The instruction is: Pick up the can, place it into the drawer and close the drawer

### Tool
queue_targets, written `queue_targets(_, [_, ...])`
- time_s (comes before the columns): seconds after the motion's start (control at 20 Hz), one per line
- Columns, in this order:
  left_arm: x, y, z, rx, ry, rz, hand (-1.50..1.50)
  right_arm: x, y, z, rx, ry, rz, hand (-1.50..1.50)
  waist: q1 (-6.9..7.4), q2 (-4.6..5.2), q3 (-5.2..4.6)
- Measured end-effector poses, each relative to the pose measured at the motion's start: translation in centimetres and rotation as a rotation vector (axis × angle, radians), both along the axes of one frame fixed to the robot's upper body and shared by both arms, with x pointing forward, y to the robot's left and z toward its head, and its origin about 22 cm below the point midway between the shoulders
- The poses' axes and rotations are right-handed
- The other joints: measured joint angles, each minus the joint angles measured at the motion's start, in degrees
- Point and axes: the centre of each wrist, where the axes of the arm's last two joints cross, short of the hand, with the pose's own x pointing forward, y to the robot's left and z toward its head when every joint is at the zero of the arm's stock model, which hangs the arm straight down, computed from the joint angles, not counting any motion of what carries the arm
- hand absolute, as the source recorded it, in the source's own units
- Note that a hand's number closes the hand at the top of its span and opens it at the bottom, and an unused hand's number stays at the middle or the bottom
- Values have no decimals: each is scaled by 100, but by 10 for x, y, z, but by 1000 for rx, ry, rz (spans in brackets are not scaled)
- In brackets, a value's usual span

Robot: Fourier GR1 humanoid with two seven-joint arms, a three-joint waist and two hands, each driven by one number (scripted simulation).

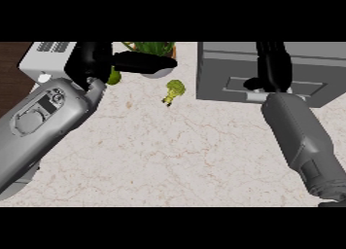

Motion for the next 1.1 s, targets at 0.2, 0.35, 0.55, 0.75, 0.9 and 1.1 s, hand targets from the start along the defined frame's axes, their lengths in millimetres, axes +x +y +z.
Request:
queue_targets(0.2, [-6,7,-7,1,6,-1,-150,9,1,13,-2,13,-1,-150,20,36,6])
queue_targets(0.35, [-10,8,-13,0,7,-7,-150,14,2,20,-8,26,0,-150,22,66,12])
queue_targets(0.55, [-11,17,-20,8,2,-1,-150,18,5,25,-21,48,15,-150,-7,93,14])
queue_targets(0.75, [-17,18,-24,3,3,-13,-150,21,5,30,11,56,48,-150,-11,112,28])
queue_targets(0.9, [-19,20,-28,3,4,-15,-150,22,6,33,75,48,83,-150,-34,122,37])
queue_targets(1.1, [-22,23,-32,3,9,-9,-150,24,12,37,189,30,137,-150,-66,115,50])
